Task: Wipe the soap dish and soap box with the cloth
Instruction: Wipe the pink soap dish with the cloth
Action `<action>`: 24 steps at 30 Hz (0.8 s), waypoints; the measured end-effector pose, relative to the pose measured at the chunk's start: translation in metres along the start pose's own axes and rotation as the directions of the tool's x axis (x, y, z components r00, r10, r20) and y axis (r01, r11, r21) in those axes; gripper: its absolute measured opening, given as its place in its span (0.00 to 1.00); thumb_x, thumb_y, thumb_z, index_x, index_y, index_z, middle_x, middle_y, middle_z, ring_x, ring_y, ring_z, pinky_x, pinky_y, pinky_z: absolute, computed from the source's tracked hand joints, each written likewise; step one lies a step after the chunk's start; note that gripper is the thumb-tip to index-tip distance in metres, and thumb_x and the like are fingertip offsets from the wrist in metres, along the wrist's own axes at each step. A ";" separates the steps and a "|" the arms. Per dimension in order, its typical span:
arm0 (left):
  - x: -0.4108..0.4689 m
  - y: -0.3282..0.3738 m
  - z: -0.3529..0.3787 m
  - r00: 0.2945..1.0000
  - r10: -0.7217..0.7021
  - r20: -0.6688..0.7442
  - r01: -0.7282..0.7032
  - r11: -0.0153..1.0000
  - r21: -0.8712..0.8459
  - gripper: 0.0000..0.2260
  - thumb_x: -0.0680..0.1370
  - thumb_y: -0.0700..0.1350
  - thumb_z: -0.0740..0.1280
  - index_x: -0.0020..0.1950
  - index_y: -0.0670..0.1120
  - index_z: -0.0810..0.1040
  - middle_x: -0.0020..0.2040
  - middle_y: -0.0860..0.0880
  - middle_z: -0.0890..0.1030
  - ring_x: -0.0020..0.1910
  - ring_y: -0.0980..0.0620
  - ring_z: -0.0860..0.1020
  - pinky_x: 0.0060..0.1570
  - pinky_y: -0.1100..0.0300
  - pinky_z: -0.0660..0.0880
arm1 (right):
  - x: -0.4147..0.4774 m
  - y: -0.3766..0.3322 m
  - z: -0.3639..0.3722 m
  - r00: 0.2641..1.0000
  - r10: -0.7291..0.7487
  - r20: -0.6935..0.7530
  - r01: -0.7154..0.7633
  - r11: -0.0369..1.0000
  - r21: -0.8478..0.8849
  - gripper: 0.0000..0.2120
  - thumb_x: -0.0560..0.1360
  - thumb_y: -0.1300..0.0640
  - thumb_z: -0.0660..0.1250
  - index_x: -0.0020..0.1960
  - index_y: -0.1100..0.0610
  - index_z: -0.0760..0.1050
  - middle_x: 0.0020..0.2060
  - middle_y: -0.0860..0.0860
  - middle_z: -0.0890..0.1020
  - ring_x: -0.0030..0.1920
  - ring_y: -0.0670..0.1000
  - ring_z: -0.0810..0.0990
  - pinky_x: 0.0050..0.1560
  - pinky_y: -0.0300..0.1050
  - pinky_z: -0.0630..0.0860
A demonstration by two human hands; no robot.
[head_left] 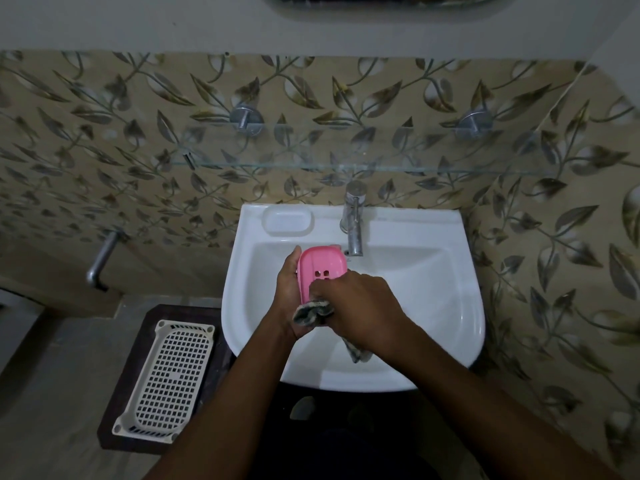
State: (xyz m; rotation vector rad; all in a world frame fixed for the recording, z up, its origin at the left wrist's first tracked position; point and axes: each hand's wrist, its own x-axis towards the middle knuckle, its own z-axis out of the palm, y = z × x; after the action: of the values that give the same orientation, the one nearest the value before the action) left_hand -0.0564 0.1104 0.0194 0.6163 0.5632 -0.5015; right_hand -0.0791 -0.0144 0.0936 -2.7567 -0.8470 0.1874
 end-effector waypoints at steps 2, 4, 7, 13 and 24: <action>0.002 0.001 0.003 0.998 0.062 0.004 -0.061 0.998 -0.035 0.31 0.76 0.67 0.59 0.60 0.41 0.81 0.49 0.37 0.81 0.47 0.41 0.80 0.53 0.48 0.77 | 0.000 0.001 0.012 0.988 0.151 -0.031 -0.144 0.978 0.152 0.10 0.72 0.48 0.70 0.52 0.45 0.75 0.45 0.48 0.83 0.47 0.54 0.80 0.41 0.43 0.71; 0.004 0.001 0.004 0.993 0.117 0.003 -0.117 0.992 -0.039 0.30 0.77 0.67 0.57 0.62 0.43 0.80 0.48 0.38 0.81 0.47 0.41 0.80 0.54 0.47 0.75 | -0.002 0.002 0.020 0.965 0.262 -0.016 -0.249 0.931 0.266 0.14 0.71 0.45 0.70 0.55 0.46 0.76 0.48 0.48 0.84 0.49 0.54 0.80 0.46 0.46 0.77; 0.007 -0.002 0.005 0.983 0.185 -0.015 -0.185 0.982 0.031 0.30 0.78 0.66 0.55 0.58 0.44 0.82 0.48 0.38 0.81 0.46 0.41 0.79 0.54 0.48 0.75 | -0.006 0.007 0.020 0.957 0.290 0.006 -0.283 0.929 0.239 0.16 0.72 0.42 0.69 0.57 0.46 0.75 0.50 0.49 0.83 0.50 0.54 0.80 0.45 0.44 0.74; 0.013 -0.003 0.015 0.961 0.272 -0.056 -0.255 0.944 0.211 0.30 0.79 0.66 0.51 0.56 0.43 0.80 0.45 0.40 0.81 0.43 0.45 0.80 0.52 0.49 0.77 | -0.007 0.026 0.016 0.913 0.389 -0.121 -0.385 0.921 0.055 0.14 0.76 0.42 0.64 0.57 0.48 0.73 0.46 0.49 0.83 0.46 0.54 0.82 0.42 0.43 0.73; 0.016 -0.016 0.019 0.926 0.352 -0.133 -0.311 0.915 0.255 0.29 0.81 0.65 0.49 0.59 0.43 0.77 0.46 0.41 0.84 0.42 0.46 0.82 0.43 0.53 0.80 | -0.016 0.026 0.036 0.765 0.637 -0.097 -0.555 0.728 0.403 0.14 0.71 0.39 0.70 0.45 0.49 0.73 0.37 0.46 0.82 0.38 0.50 0.79 0.36 0.40 0.69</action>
State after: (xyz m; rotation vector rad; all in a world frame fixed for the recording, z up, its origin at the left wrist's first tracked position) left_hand -0.0477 0.0822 0.0161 0.9667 0.5565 -0.1890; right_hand -0.0857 -0.0369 0.0527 -2.5301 0.1685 0.1145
